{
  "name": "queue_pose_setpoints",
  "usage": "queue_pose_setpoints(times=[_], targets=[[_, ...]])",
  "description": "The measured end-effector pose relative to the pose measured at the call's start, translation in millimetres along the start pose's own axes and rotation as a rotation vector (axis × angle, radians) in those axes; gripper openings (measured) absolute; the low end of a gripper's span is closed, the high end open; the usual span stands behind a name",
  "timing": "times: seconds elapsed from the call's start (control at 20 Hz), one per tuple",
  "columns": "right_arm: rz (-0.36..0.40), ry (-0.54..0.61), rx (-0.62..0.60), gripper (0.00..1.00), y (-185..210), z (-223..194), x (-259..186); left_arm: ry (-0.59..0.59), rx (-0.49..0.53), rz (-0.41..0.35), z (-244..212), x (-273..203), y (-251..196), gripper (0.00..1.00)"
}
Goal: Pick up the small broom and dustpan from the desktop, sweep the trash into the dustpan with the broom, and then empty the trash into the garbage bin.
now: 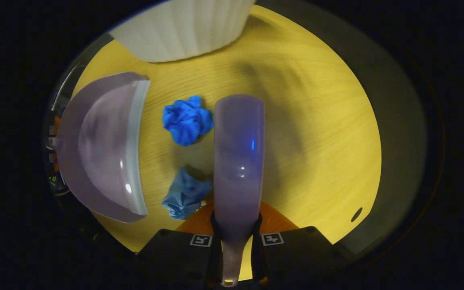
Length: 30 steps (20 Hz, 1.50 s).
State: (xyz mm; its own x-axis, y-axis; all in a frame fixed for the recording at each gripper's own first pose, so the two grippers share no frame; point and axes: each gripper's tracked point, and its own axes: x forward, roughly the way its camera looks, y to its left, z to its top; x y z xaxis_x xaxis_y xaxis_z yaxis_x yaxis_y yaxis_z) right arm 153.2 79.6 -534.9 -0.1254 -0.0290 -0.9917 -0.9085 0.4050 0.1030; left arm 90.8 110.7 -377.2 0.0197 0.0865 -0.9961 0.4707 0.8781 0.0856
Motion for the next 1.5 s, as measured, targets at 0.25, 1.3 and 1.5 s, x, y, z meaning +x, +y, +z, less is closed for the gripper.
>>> queue_pose_setpoints(times=[0.25, 1.3, 1.5], targets=[[0.147, 0.021, -0.124, 0.3, 40.5, -9.7, -1.1, 0.01, 0.043, 0.006, -5.7, 0.5, -0.1, 0.27], [0.322, -0.97, 0.566, 0.29, -29.5, -67.7, -227.4, -0.516, -0.037, 0.059, 30.4, -78.6, -7.7, 0.27], [0.146, -1.254, 0.733, 0.29, -46.0, -126.8, -299.1, -0.707, -0.085, 0.151, 48.6, -147.8, 0.8, 0.27]])
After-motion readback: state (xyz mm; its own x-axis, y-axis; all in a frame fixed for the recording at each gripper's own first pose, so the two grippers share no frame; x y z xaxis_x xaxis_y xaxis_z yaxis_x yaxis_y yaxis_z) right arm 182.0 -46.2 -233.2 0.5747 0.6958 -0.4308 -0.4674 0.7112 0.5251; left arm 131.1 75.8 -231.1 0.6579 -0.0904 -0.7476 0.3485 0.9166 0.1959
